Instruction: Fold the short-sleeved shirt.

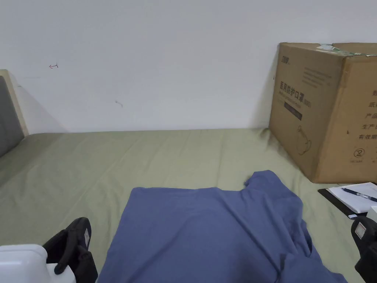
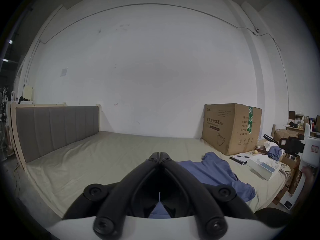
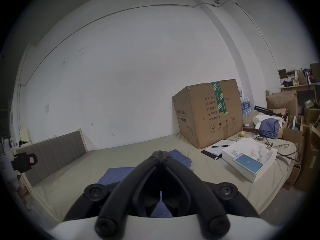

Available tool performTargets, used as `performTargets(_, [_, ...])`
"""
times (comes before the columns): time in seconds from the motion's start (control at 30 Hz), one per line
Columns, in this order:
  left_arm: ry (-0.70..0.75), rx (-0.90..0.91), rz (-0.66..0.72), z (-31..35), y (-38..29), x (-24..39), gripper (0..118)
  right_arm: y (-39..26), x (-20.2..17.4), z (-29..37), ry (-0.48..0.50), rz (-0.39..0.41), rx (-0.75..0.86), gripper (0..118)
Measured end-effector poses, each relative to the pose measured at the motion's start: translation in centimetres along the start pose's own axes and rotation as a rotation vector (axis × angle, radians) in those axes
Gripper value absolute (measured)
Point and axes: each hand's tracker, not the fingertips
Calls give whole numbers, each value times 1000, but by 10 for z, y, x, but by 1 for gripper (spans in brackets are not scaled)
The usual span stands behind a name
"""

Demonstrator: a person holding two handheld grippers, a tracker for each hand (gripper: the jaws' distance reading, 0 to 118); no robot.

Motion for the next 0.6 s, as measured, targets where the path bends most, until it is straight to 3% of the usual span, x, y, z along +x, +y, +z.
performTargets(0.1, [-32, -261, -24, -38, 18, -35, 0, 5, -2, 2, 35, 14, -33, 0])
performTargets(0.23, [-36, -922, 7, -108, -21, -74, 0, 2, -8, -1, 137, 107, -132, 0])
performTargets(0.3, [-83, -972, 39, -119, -54, -88, 0, -5, -11, -4, 172, 139, -168, 0])
performTargets(0.4, [-32, -991, 124, -135, -91, -105, 4, -15, -14, -9, 184, 165, -223, 0])
performTargets(0.43, [-36, -986, 160, -139, -98, -112, 21, -18, -15, -12, 184, 163, -245, 0])
performTargets(0.47, [-46, -973, 156, -140, -108, -114, 55, -21, -14, -15, 186, 155, -269, 0])
performTargets(0.5, [-48, -973, 149, -143, -115, -115, 106, -24, -13, -17, 188, 146, -288, 0])
performTargets(0.53, [-60, -972, 139, -146, -120, -114, 117, -26, -12, -20, 190, 139, -300, 0])
performTargets(0.6, [-84, -944, 43, -133, -126, -97, 114, -30, -12, -26, 185, 136, -325, 0])
